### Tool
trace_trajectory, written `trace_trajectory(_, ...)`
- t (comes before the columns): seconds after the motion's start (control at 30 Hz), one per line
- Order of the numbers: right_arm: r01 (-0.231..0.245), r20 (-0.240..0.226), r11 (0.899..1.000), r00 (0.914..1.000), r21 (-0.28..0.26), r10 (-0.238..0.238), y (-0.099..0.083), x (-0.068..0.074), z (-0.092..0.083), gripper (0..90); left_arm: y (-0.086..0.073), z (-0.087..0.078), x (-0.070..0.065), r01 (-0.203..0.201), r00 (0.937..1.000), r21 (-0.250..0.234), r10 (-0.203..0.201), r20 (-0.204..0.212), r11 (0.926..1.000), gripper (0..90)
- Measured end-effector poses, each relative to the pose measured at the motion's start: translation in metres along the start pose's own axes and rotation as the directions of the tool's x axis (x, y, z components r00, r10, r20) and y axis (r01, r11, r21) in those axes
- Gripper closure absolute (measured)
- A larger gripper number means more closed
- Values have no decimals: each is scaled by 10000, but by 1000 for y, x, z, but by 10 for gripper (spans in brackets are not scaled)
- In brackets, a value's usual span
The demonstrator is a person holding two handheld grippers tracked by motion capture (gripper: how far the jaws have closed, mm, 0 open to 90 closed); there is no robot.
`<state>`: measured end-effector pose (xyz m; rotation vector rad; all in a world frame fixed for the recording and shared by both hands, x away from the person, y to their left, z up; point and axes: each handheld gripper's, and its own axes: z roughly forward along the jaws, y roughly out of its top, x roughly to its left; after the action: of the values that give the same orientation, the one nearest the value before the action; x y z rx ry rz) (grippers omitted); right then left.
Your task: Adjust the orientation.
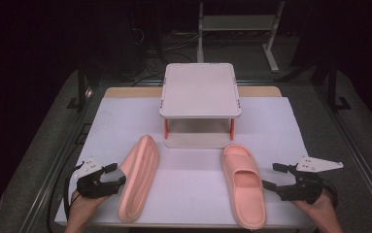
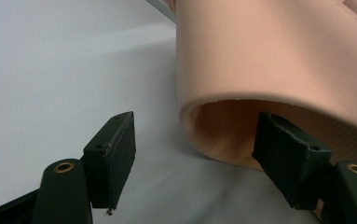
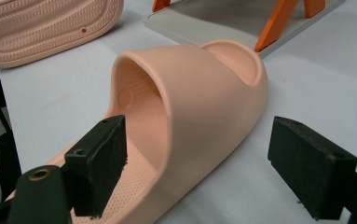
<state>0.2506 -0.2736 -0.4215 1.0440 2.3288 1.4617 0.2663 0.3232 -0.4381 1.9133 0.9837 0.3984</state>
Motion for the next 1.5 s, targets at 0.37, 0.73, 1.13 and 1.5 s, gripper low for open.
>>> trace_trajectory(0.37, -21, 60, 10000, 10000, 32, 20, 0, 0, 1, 194, 3, 9, -8, -29, 10000, -99, 30, 75, 9999, 300)
trace_trajectory(0.73, 4, -42, 10000, 10000, 4, -4, 0, 1, 4, 195, 5, 11, -9, 213, 9993, -247, -205, 317, 9995, 308)
trace_trajectory(1.13, 205, -113, 9998, 9997, 72, -204, 2, 5, 6, 195, 7, 14, -14, 275, 9982, -369, -256, 535, 9989, 307)
trace_trajectory(1.5, 344, -147, 9994, 9993, -12, -344, 4, 7, 6, 199, 13, 18, -22, 105, 9975, -482, -71, 704, 9988, 306)
